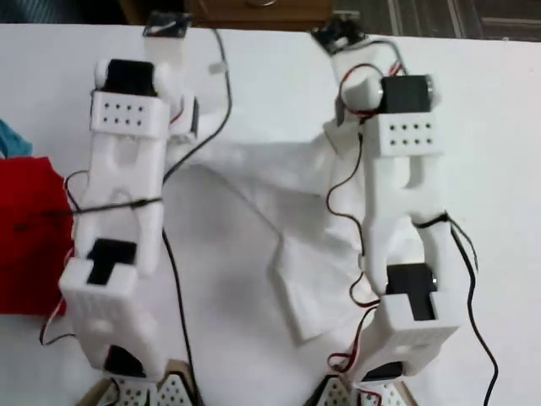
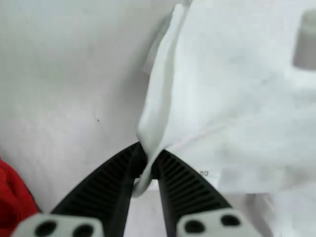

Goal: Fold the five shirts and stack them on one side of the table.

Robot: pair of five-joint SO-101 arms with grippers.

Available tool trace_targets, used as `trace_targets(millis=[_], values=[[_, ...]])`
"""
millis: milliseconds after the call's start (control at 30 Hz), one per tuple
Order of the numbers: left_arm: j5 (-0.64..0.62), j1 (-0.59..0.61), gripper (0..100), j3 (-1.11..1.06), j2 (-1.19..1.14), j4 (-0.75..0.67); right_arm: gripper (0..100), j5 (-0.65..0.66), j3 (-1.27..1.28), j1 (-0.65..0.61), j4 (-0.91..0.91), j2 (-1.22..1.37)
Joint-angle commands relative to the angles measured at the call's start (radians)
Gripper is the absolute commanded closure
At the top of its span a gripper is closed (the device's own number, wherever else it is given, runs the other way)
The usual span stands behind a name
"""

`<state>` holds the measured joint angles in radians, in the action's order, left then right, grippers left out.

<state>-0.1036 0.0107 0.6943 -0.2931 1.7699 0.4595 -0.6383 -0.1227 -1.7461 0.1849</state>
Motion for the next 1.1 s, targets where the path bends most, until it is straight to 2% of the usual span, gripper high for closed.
trace_targets(millis=[0,333,567,767,1067], values=[[0.011,-0.008,98,0.042,0.129,0.018,97.9,0.006,-0.124,0.035,-0.021,-0.051],[0.011,0.025,98,0.051,0.457,0.015,97.9,0.015,-0.381,0.077,-0.021,-0.05],[0.012,0.025,98,0.05,0.658,0.015,97.9,0.015,-0.373,0.071,-0.013,-0.021],[0.011,0.025,98,0.042,0.606,0.014,97.9,0.015,-0.219,0.059,0.076,0.16],[0.011,0.058,98,-0.028,0.341,0.014,97.7,0.015,-0.207,-0.039,0.107,0.512]])
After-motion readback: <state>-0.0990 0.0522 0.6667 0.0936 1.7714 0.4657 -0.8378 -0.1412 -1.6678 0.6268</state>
